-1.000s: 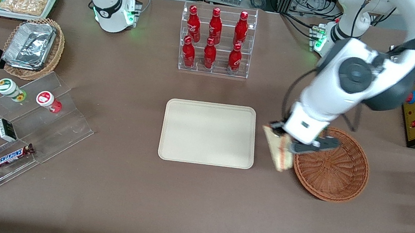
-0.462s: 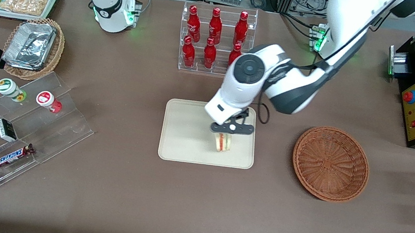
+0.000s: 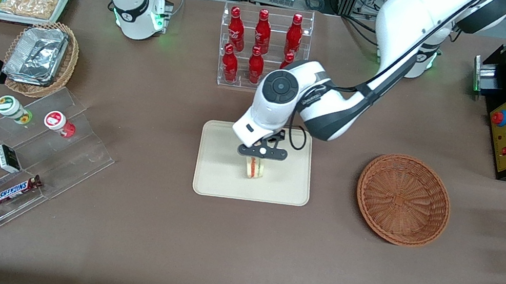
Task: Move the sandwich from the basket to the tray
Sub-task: 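Lower the sandwich onto the tray and open the left gripper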
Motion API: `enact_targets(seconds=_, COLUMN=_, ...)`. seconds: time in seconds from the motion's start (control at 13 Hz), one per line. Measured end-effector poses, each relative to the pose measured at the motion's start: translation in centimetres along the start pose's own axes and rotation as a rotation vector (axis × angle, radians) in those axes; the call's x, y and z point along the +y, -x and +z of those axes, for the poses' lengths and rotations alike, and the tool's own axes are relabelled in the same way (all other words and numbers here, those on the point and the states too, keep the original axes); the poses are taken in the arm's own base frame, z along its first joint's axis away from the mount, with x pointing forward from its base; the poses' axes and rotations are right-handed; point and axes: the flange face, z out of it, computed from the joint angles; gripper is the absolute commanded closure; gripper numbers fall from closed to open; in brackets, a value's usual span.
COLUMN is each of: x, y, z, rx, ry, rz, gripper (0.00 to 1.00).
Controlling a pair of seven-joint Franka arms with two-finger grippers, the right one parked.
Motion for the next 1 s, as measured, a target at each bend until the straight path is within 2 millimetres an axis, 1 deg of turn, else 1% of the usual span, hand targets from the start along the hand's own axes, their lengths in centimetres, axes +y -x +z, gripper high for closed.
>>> enact_targets(seconds=0.23, x=0.0, y=-0.2, z=3.0, rx=0.024, ry=-0.020, rz=0.040, gripper=1.00)
enact_targets(seconds=0.46, x=0.0, y=0.4, z=5.6, rx=0.030, ry=-0.020, rz=0.063, gripper=1.00)
enact_targets(seconds=0.54, x=-0.1, y=0.6, z=6.0, rx=0.025, ry=-0.024, rz=0.065, gripper=0.96)
enact_targets(seconds=0.62, x=-0.1, y=0.7, z=6.2, rx=0.022, ry=-0.026, rz=0.065, gripper=0.51)
enact_targets(seconds=0.69, x=-0.1, y=0.7, z=6.2, rx=0.022, ry=-0.026, rz=0.065, gripper=0.09)
enact_targets(seconds=0.77, x=-0.1, y=0.7, z=6.2, rx=0.023, ry=-0.027, rz=0.066, gripper=0.00)
enact_targets(seconds=1.0, x=-0.3, y=0.5, z=5.9, rx=0.020, ry=-0.037, rz=0.059, gripper=0.00)
